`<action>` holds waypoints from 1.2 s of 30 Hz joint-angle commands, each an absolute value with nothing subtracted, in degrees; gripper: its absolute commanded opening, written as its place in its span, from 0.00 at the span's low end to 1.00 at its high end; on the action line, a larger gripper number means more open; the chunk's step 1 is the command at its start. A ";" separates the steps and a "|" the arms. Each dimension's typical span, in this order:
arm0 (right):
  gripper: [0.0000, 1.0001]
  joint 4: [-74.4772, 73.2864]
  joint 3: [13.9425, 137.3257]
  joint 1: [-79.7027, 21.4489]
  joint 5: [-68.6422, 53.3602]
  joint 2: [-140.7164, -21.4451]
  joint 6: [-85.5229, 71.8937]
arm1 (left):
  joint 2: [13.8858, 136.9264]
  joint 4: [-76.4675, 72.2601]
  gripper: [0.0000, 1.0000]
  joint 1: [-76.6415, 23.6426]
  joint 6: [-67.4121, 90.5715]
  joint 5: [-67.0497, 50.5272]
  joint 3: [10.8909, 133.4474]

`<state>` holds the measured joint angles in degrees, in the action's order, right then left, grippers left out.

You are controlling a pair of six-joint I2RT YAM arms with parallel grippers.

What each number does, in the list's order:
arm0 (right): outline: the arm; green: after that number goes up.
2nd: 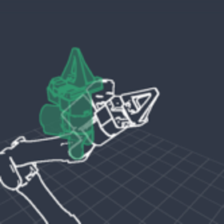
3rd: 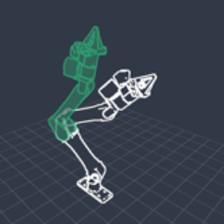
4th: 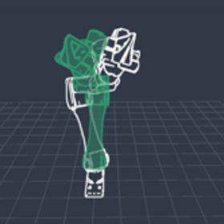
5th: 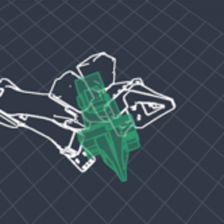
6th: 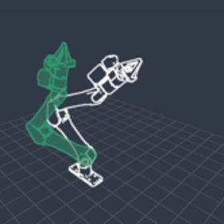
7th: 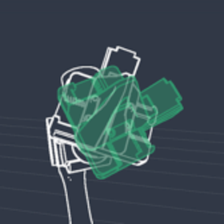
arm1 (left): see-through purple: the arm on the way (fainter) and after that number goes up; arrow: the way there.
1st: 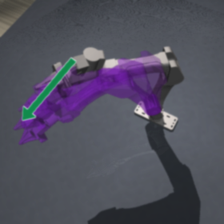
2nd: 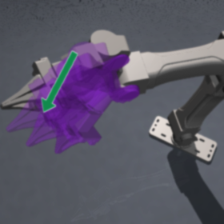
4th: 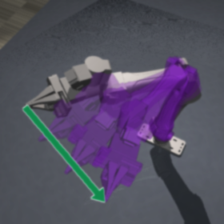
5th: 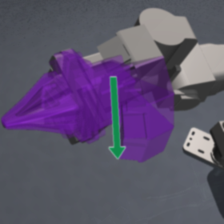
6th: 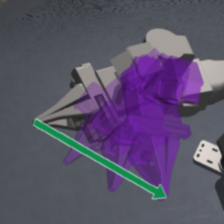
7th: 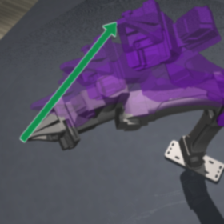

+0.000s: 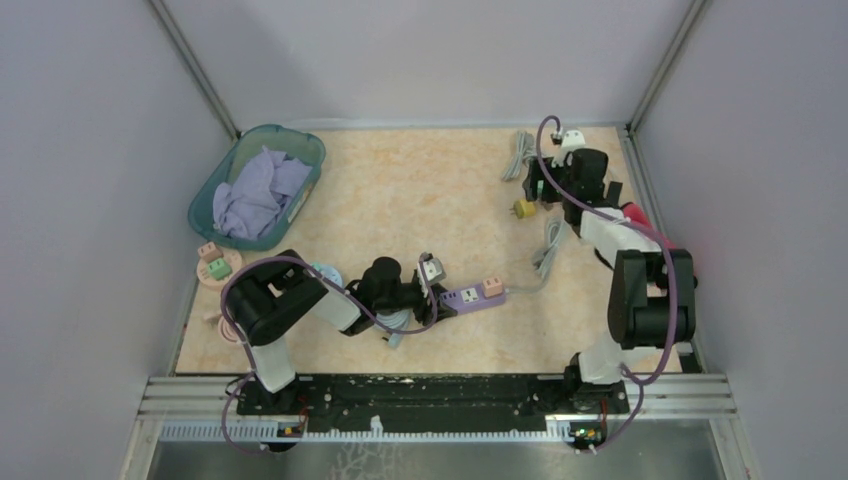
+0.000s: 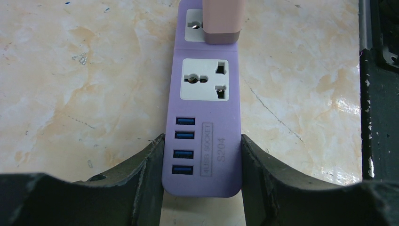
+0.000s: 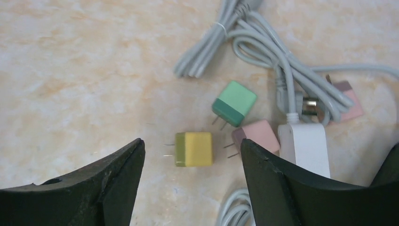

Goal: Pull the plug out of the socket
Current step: Place the plug at the center of the board, then remove the plug from the socket.

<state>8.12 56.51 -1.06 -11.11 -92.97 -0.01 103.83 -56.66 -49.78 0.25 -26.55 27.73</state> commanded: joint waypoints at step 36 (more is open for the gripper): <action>0.84 -15.14 46.84 -0.87 -76.41 -68.07 42.95 | 103.86 -55.99 0.03 -49.98 0.70 -28.30 26.48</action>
